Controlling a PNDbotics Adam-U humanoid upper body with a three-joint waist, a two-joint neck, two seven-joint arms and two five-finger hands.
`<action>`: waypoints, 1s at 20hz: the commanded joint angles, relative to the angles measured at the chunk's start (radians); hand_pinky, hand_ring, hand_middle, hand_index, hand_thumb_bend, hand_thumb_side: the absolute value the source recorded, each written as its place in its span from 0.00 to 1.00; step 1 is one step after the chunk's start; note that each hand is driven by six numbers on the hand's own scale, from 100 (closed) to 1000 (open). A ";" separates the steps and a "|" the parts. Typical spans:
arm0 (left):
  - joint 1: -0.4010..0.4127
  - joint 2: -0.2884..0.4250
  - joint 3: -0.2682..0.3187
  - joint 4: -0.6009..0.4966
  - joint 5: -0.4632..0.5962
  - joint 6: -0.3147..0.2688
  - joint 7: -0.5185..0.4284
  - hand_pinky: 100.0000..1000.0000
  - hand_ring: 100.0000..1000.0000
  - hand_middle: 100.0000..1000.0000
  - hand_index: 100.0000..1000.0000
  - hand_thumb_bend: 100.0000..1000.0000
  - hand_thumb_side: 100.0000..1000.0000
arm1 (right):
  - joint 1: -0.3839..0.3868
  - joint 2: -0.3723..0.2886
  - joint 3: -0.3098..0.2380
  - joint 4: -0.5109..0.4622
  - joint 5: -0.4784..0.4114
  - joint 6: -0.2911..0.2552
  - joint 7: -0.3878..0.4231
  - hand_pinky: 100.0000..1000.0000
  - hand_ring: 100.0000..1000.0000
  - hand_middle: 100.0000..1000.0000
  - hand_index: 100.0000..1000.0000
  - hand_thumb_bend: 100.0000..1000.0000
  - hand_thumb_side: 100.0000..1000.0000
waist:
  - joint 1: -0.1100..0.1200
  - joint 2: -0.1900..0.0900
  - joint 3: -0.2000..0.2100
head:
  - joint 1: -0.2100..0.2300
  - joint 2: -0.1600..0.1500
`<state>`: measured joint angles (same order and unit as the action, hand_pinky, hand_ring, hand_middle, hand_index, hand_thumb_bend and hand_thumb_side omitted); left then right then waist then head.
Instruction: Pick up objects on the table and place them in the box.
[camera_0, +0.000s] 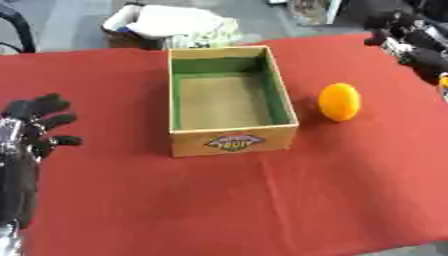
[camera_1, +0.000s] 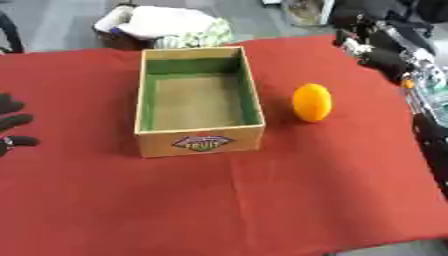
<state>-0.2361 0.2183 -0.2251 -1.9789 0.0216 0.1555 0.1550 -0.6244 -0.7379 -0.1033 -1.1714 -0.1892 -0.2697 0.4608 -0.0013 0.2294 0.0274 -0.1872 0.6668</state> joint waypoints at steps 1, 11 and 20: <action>-0.003 0.004 0.005 -0.021 -0.001 0.001 0.000 0.57 0.75 0.71 0.82 0.03 1.00 | -0.027 -0.053 0.001 0.020 0.065 -0.038 0.003 0.87 1.00 0.86 0.87 0.00 0.21 | -0.003 -0.018 0.000 | 0.001 -0.007; -0.002 0.004 0.004 -0.021 0.000 0.003 -0.001 0.57 0.75 0.71 0.82 0.03 1.00 | -0.078 -0.067 0.040 0.028 0.324 -0.167 -0.004 0.92 1.00 0.88 0.89 0.00 0.09 | -0.005 -0.019 0.004 | -0.002 -0.004; -0.001 0.004 0.002 -0.021 0.000 0.004 -0.002 0.57 0.75 0.71 0.82 0.03 1.00 | -0.130 -0.038 0.076 0.113 0.518 -0.234 0.015 0.94 1.00 0.89 0.90 0.00 0.17 | -0.004 -0.019 0.007 | -0.003 -0.004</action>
<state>-0.2317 0.2183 -0.2253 -1.9789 0.0216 0.1580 0.1527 -0.7338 -0.7511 -0.0248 -1.0637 0.3029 -0.4941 0.4731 -0.0024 0.2287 0.0346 -0.1878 0.6667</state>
